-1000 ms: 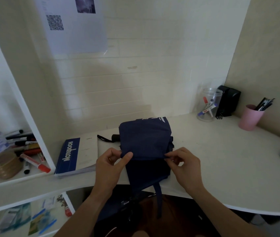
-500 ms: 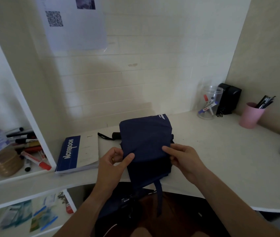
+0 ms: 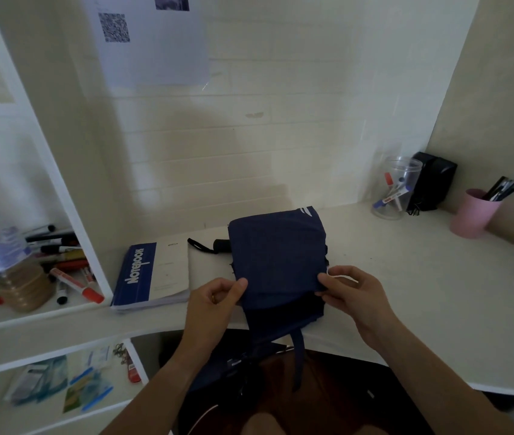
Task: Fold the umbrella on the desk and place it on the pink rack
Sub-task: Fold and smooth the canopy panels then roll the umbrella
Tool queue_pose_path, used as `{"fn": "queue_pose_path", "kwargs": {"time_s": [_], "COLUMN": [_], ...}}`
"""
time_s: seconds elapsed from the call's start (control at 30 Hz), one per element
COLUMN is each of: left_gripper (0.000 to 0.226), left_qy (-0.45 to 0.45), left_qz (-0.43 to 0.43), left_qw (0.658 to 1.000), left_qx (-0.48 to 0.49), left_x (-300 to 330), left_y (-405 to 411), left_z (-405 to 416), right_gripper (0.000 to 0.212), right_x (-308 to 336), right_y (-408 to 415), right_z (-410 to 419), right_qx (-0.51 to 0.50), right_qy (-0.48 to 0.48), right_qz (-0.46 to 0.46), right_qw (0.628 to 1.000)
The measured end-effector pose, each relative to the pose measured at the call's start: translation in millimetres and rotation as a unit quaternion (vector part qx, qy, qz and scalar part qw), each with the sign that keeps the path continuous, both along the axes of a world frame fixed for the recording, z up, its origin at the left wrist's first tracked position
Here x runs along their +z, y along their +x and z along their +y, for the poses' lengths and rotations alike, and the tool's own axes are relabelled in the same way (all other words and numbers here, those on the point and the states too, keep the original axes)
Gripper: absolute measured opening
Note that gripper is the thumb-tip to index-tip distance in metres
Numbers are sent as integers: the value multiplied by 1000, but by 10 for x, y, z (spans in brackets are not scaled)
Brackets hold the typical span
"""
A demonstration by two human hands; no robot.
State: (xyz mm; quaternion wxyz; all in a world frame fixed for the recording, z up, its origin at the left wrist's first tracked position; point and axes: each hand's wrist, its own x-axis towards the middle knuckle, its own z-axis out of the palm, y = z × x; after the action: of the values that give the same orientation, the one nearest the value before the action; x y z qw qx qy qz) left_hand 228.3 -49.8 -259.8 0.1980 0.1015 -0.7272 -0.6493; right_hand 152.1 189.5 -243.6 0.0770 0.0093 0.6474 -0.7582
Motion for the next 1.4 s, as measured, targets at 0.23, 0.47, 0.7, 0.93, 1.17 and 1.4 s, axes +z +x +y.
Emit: {"fn": "queue_pose_path", "kwargs": {"time_s": [0.23,0.47,0.7,0.93,1.17,1.4], "left_gripper": [27,22,32,34,38,32], "left_qy": [-68,-36,-110,-332,-404,-425], "left_qz": [-11,1,-25,9,-29,-28], "left_qw": [997,997,993,943,914,904], "left_qx": [-23,-70,-35,29,30,23], "left_x": [-149,-187,-273,-473,-554,-564], "left_y": [39,97,85,97,83,74], "left_z": [-43,50,23,-58,-41,-63], "right_gripper": [22,27,18,13,4,45], "right_x": [-54,-71,-104,-250,-54,-215], "right_y": [92,145,108,64,73,-256], "right_z": [31,21,89,125,-47,-259], "right_qx": [-16,10,8,16,-71,149], "right_qy": [58,101,113,253,410,578], "right_qz": [30,92,101,125,352,469], "right_qw": [998,991,988,959,838,651]}}
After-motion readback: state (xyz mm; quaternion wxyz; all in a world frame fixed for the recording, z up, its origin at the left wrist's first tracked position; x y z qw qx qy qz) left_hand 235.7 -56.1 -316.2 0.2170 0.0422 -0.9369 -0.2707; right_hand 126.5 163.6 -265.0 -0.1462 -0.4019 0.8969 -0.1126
